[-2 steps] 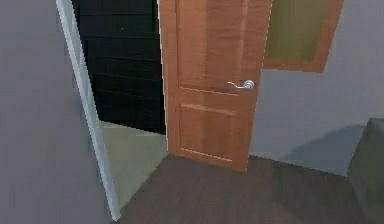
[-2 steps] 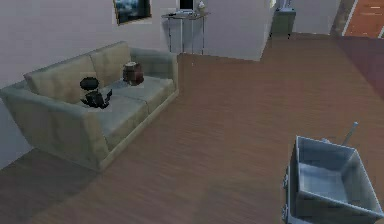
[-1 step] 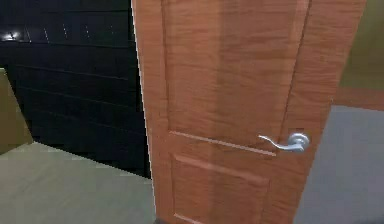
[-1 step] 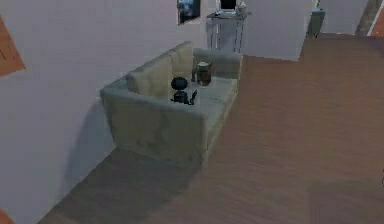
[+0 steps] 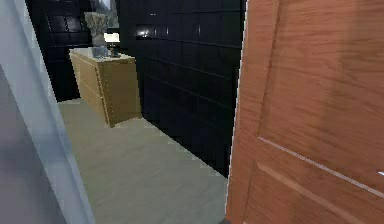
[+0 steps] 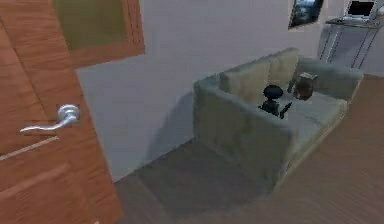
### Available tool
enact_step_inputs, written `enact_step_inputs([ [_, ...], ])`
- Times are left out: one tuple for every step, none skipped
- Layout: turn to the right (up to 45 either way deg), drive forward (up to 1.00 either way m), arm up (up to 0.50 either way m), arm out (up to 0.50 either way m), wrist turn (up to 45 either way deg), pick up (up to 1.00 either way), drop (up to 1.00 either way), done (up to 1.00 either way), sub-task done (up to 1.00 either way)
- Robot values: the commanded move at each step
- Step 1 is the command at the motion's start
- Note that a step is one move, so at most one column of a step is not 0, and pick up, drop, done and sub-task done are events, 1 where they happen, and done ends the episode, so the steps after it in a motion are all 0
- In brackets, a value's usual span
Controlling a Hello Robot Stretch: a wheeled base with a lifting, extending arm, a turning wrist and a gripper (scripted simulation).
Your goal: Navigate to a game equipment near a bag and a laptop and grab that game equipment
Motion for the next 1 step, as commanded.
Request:
enact_step_inputs([
  [0.0,0.8,0.0,0.0,0.0,0.0,0.0,0.0,0.0],
])
